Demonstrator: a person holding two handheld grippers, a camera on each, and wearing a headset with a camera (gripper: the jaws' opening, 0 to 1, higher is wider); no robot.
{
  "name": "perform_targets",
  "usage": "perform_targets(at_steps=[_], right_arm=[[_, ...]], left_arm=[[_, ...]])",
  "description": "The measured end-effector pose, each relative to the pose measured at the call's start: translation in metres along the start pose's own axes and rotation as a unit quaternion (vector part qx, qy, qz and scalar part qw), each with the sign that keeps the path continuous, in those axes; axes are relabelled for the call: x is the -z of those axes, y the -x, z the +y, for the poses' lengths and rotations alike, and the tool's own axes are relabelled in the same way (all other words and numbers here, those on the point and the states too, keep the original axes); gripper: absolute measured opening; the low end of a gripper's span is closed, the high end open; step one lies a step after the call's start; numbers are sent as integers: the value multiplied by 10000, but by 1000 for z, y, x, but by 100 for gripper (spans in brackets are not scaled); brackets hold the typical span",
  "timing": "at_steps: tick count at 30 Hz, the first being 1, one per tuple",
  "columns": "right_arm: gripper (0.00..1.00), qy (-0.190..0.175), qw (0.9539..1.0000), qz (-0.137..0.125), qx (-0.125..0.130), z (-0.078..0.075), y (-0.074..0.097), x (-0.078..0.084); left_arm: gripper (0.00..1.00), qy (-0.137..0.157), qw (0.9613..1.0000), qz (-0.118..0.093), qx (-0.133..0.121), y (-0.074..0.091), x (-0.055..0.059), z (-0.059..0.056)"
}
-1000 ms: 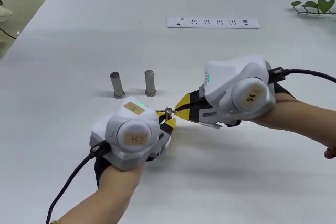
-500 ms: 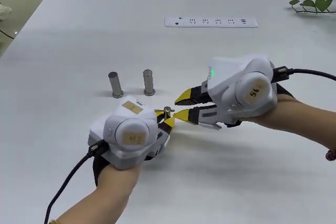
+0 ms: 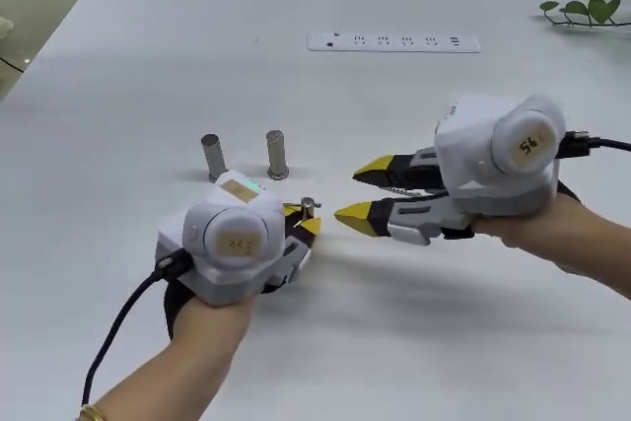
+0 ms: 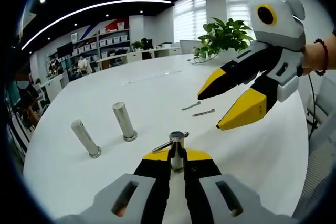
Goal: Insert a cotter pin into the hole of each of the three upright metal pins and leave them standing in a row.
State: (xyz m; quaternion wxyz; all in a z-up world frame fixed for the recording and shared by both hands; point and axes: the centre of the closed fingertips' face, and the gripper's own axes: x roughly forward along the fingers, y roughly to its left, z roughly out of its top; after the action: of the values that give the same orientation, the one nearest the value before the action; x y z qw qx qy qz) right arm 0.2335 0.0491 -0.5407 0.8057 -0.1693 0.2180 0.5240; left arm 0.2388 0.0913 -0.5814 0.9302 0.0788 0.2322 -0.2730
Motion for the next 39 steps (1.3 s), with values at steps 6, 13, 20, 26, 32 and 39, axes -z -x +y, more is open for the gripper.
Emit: perform_targets(at_steps=[6,13,20,26,32,39], right_arm=[[32,-313,9993,-73,190,-4,7,6],[31,-591,9973,-162,400,-9,18,13],[29,-716,9958,-194,533,-11,22,14],[30,-800,9947,-258,594,-12,25,13],[30,-835,9940,-268,655,-14,28,15],[29,-879,9935,-229,682,-16,31,18]], left_arm=[[5,-14,10000,22,-81,2,0,10],[5,36,9999,20,-154,3,-1,22],[5,-2,9998,34,-173,3,1,29],[5,-25,9999,24,-169,4,4,33],[6,-7,9999,-45,-149,5,5,33],[6,43,9998,-102,-158,5,5,34]])
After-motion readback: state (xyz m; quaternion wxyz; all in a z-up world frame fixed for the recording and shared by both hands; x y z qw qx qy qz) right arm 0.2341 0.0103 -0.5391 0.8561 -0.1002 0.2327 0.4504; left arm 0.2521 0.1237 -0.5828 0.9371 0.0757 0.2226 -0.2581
